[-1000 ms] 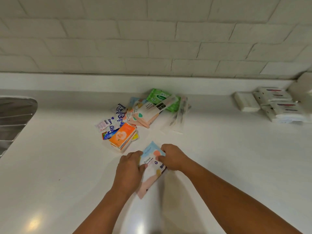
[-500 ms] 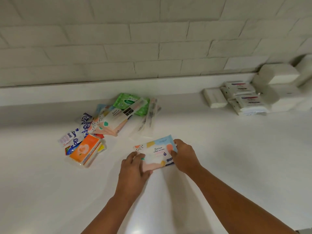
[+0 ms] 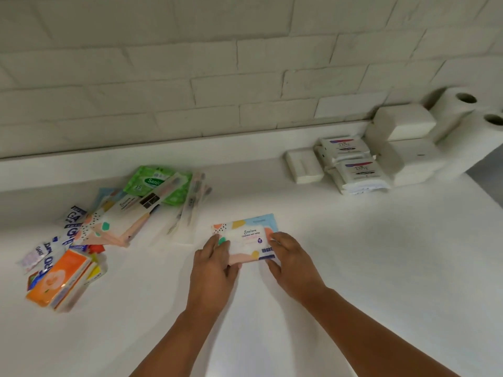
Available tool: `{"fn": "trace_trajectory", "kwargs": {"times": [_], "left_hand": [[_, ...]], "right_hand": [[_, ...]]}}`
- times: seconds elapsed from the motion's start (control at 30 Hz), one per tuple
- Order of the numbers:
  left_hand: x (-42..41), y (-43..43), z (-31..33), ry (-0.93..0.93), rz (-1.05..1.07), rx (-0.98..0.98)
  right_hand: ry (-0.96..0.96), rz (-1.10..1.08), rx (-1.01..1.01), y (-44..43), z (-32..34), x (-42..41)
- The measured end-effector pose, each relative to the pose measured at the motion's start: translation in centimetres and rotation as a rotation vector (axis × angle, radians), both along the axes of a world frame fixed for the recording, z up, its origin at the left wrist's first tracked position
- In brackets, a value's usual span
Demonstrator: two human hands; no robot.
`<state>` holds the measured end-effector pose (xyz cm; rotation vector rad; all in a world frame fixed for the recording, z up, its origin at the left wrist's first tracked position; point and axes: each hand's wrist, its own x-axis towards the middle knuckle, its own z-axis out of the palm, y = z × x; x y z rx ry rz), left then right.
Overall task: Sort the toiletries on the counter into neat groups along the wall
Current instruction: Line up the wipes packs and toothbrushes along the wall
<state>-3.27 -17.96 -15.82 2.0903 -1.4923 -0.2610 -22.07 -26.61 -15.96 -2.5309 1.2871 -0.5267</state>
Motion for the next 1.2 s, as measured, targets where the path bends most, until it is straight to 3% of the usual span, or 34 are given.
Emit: {"fn": "trace_trajectory", "kwargs": {"times": [0.17,0.53,0.83,1.2], "left_hand": [[-0.9,-4.4,-0.7,-0.039,0.001,-0.096],[-1.0,-14.2,-1.3,-0.162,0.000,-0.212],[0.8,-19.0,-1.2,-0.146,0.009,-0.162],[1.0,-20.6,0.6,-0.115,0.007,-0.033]], "right_hand": [[-0.033,0.017,0.007,-4.2,-0.5,-0.3],[0.100,0.064,-0.022,-11.2,-1.1,1.6],[0.028,0.124,0.063,-16.2,-1.0,2.8],[0.166,0.075,0.179,-18.2,-0.3,4.3]]}}
